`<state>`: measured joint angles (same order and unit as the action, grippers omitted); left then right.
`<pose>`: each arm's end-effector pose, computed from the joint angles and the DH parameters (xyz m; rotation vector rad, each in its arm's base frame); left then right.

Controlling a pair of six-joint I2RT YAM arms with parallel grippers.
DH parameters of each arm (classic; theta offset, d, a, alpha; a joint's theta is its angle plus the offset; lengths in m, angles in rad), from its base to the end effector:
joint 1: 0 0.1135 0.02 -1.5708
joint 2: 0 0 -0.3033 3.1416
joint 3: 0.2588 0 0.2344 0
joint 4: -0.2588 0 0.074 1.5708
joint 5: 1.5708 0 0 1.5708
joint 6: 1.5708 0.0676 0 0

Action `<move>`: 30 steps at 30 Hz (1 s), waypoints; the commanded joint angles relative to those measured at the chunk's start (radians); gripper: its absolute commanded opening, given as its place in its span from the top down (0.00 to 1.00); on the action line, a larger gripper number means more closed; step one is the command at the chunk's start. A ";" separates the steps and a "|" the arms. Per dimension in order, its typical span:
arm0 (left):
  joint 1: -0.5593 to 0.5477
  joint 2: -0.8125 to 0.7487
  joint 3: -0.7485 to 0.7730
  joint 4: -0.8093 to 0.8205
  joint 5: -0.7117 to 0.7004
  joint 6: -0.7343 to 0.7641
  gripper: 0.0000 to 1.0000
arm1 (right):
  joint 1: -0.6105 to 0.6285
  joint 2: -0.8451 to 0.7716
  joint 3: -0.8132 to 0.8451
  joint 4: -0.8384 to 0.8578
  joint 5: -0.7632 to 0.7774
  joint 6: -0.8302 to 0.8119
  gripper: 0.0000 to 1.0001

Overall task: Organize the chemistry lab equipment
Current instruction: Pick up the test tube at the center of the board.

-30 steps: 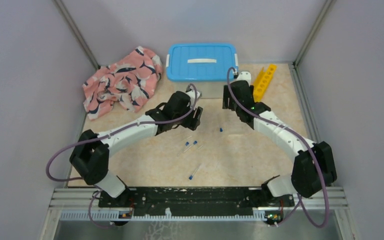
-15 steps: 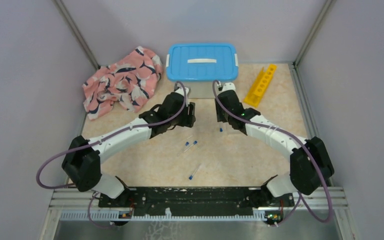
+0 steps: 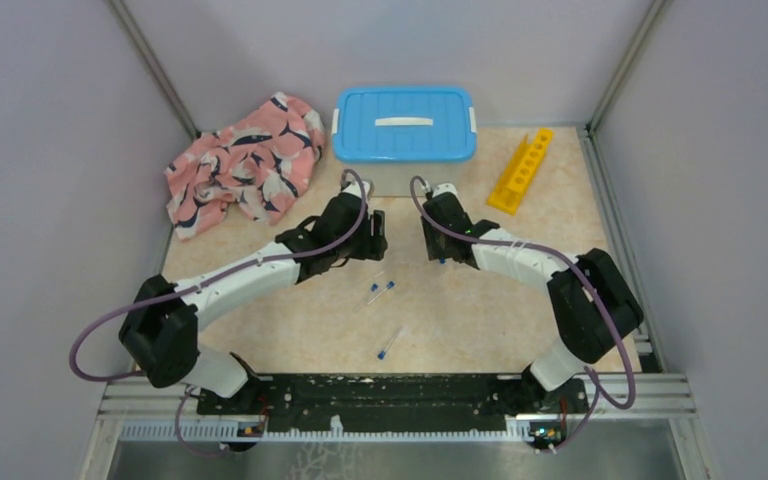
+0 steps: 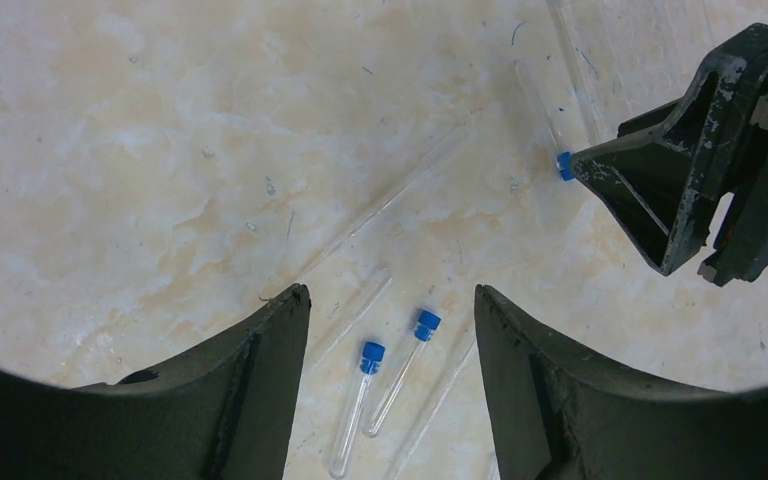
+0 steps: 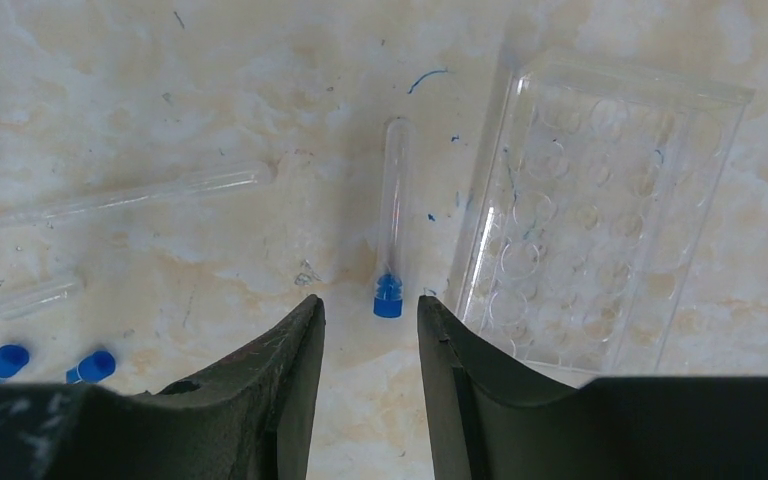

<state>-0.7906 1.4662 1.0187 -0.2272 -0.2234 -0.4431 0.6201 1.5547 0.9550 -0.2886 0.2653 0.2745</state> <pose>0.2412 -0.2225 0.2838 0.2702 2.2432 -0.4209 0.2739 0.1738 0.2303 -0.3026 2.3997 0.0805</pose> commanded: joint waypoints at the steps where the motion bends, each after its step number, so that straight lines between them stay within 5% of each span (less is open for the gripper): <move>1: -0.006 -0.032 -0.021 0.042 0.014 -0.007 0.32 | 0.009 0.029 -0.003 0.051 0.003 0.019 0.60; 24: -0.006 -0.022 -0.051 0.095 0.022 -0.009 0.32 | -0.049 0.111 -0.031 0.135 -0.026 0.046 0.61; 30: -0.006 -0.019 -0.051 0.097 0.021 -0.013 0.32 | -0.048 0.129 -0.044 0.146 -0.049 0.040 0.71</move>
<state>-0.7906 1.4563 0.9752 -0.1558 -0.2092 -0.4496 0.5728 1.6749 0.9230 -0.1913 0.2333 0.3111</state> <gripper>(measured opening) 0.678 0.333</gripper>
